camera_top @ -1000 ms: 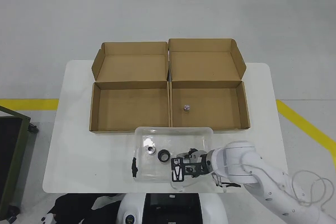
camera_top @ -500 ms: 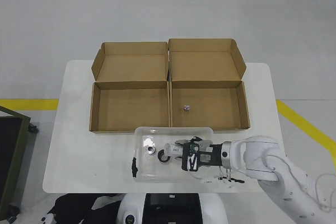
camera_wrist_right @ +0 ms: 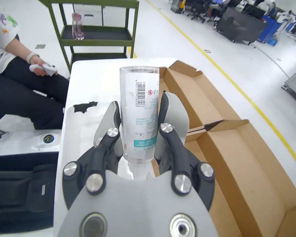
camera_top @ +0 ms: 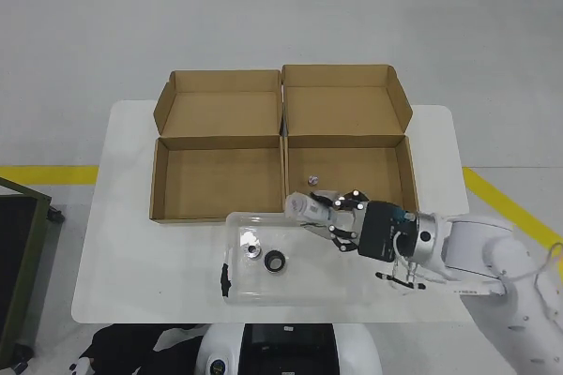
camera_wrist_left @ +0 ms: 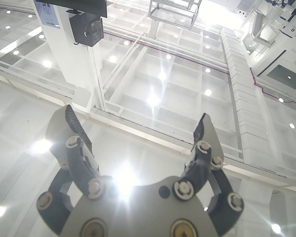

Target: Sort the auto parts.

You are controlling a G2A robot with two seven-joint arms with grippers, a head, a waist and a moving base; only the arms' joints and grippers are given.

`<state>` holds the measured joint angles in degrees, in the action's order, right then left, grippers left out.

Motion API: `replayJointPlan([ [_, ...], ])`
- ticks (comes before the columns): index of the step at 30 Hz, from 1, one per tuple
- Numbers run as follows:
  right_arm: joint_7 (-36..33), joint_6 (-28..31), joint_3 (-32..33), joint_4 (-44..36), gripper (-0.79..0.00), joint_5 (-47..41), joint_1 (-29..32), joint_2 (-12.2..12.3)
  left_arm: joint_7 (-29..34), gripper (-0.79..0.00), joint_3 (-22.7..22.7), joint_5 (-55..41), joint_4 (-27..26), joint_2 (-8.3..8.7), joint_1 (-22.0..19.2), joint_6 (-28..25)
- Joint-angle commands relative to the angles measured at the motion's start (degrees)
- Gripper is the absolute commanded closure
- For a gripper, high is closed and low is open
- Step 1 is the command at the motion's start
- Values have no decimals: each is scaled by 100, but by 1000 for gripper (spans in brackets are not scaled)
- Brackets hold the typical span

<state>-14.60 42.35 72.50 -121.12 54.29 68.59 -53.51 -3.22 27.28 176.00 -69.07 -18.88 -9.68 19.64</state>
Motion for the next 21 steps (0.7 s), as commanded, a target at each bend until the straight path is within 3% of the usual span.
replayJointPlan([
  [1, 225, -77, 145, -51, 0, 35, 73, 2, 0, -785, 0, 0, 0, 0, 0, 0],
  [14, 1408, 110, 601, 74, 0, -243, 230, -30, 0, -785, 0, 0, 0, 0, 0, 0],
  [21, 1129, 22, 654, 138, 0, 73, 267, -32, 0, -785, 0, 0, 0, 0, 0, 0],
])
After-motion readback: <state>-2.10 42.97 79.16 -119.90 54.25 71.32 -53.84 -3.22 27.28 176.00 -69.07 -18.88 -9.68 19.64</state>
